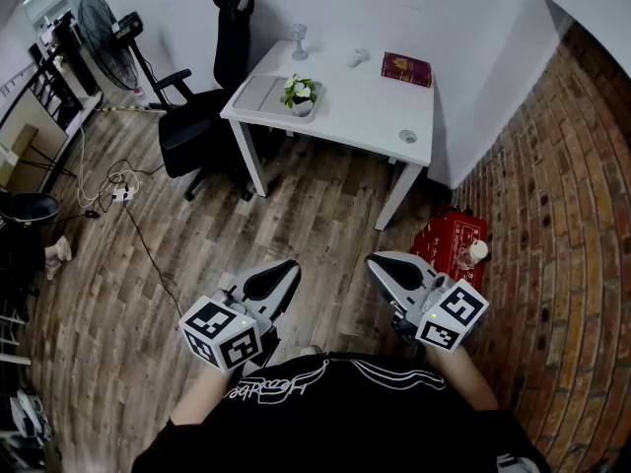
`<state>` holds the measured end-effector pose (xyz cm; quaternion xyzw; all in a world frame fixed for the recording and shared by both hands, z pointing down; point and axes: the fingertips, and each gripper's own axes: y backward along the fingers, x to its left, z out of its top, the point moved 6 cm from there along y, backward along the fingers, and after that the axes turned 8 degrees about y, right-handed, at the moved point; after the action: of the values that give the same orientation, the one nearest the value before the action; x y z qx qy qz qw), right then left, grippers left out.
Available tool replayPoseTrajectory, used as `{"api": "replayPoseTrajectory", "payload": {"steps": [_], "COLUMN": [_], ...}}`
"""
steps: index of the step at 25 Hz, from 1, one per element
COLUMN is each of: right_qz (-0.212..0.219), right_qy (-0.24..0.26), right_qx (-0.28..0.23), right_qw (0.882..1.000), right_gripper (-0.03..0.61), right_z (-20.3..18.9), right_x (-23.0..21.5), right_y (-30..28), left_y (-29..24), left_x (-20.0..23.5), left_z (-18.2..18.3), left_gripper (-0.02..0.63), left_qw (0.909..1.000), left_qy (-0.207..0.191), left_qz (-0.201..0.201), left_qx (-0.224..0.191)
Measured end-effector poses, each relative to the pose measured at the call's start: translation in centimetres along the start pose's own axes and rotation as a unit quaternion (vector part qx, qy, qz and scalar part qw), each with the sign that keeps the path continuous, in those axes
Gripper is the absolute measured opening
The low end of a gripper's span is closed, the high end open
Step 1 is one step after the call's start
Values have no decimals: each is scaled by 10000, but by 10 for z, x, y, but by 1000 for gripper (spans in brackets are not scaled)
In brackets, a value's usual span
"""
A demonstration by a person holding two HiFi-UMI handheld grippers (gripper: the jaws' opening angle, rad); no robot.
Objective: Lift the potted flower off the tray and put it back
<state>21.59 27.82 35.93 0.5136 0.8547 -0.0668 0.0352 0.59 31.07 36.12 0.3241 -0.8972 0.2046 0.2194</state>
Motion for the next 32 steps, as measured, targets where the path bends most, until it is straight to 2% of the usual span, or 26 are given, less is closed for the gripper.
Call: {"api": "replayPoseTrajectory", "payload": {"steps": [9,14,15,16,19,21,23,25,32], "right_qz": [-90,-211,-227,-243,-301,-337,-356,-407,-700], "right_qy": [16,202,259,312,450,516,498,441,423], "right_qx": [151,24,29,32,9,-39,-104,-113,134], "right_qw": [9998,9996,9994,9992,9985,9981,9981,9981,9966], "right_gripper": [0,0,27,80,144,208,262,343,419], "right_z": [-10,0,2,3,5,6,7,2,-19], "right_x": [7,15,18,20,26,28,28,28,8], "right_y": [-6,-7,-9,-11,-18,-23,-29,-34,-48], "left_y": [6,20,25,30,44,53,60,65,58], "left_x": [12,16,17,19,26,30,35,43,74], "left_z": [-4,0,1,2,5,6,5,3,4], "left_gripper": [46,46,46,46,46,46,46,46,46], "left_qw": [10000,9999,9999,9998,9995,9992,9991,9991,9990], "left_qy": [42,-28,-43,-57,-94,-120,-141,-129,70], "left_qz": [-10,11,23,36,91,131,168,229,351], "left_qx": [2,-121,-160,-200,-298,-345,-361,-332,-257]}}
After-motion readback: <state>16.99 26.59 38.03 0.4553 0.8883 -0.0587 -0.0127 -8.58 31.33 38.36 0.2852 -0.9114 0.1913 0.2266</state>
